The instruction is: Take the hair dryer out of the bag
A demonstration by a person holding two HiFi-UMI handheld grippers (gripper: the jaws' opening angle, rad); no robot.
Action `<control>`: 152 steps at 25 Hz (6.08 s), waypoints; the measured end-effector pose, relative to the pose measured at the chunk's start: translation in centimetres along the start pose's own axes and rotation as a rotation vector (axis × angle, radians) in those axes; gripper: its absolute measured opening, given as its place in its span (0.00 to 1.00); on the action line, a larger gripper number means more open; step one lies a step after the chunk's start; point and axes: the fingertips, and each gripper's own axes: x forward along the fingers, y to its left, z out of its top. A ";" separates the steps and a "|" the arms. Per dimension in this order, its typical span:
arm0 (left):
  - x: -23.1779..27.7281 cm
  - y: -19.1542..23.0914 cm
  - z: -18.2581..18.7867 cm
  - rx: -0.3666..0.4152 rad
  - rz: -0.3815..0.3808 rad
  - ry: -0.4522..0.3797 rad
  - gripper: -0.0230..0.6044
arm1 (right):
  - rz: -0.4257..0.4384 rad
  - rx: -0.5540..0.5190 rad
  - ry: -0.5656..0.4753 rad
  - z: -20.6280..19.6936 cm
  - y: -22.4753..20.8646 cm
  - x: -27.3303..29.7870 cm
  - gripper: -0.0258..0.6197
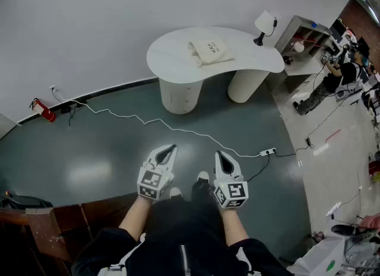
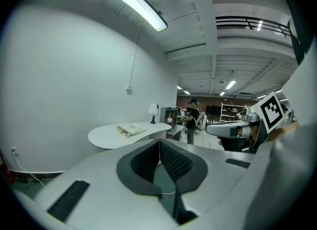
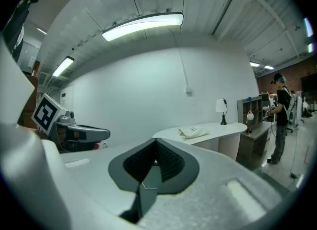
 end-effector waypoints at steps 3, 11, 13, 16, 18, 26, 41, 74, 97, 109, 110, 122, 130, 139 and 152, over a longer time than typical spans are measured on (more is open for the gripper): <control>0.3 -0.2 -0.2 -0.006 -0.004 0.005 0.06 | -0.006 0.005 -0.031 0.3 -0.4 -0.1 0.04; 0.9 0.1 -0.7 0.023 0.030 0.013 0.06 | -0.069 -0.005 -0.029 -0.1 -1.4 -0.2 0.09; 1.0 0.1 -0.6 0.025 0.025 0.011 0.06 | -0.064 -0.005 -0.030 0.0 -1.3 -0.1 0.09; 1.2 0.0 -0.4 0.027 0.009 0.017 0.06 | -0.056 0.008 -0.026 0.1 -1.1 0.2 0.09; 1.4 0.0 -0.4 0.030 0.003 0.019 0.06 | -0.052 0.016 -0.023 0.1 -0.9 0.4 0.09; 3.4 -0.1 0.3 0.028 -0.017 0.024 0.06 | -0.062 0.032 -0.015 0.5 -1.9 1.3 0.09; 11.6 3.6 2.5 0.042 -0.005 0.060 0.06 | -0.064 0.068 -0.030 2.9 -8.1 9.2 0.09; 22.0 7.8 5.0 -0.015 0.135 0.112 0.06 | 0.100 0.060 0.011 5.5 -15.8 20.5 0.09; 34.3 21.1 7.5 -0.010 0.043 0.119 0.06 | 0.051 0.004 0.068 8.0 -17.7 37.4 0.09; 39.6 28.1 9.1 -0.010 -0.028 0.131 0.06 | -0.006 0.012 0.066 10.0 -17.9 45.5 0.09; 39.9 28.2 9.2 -0.012 -0.034 0.134 0.06 | -0.010 0.016 0.069 9.9 -17.9 45.7 0.09; 44.6 28.7 8.9 -0.043 -0.049 0.160 0.06 | -0.012 0.047 0.100 8.8 -21.1 48.7 0.09; 49.5 31.2 9.7 -0.041 0.016 0.167 0.06 | 0.057 0.024 0.102 10.1 -24.9 54.8 0.09; 54.4 33.2 11.7 -0.070 0.098 0.169 0.06 | 0.171 -0.003 0.133 10.9 -28.6 60.4 0.09; 55.0 35.9 11.3 -0.098 0.208 0.210 0.06 | 0.295 -0.100 0.192 10.1 -28.9 65.2 0.25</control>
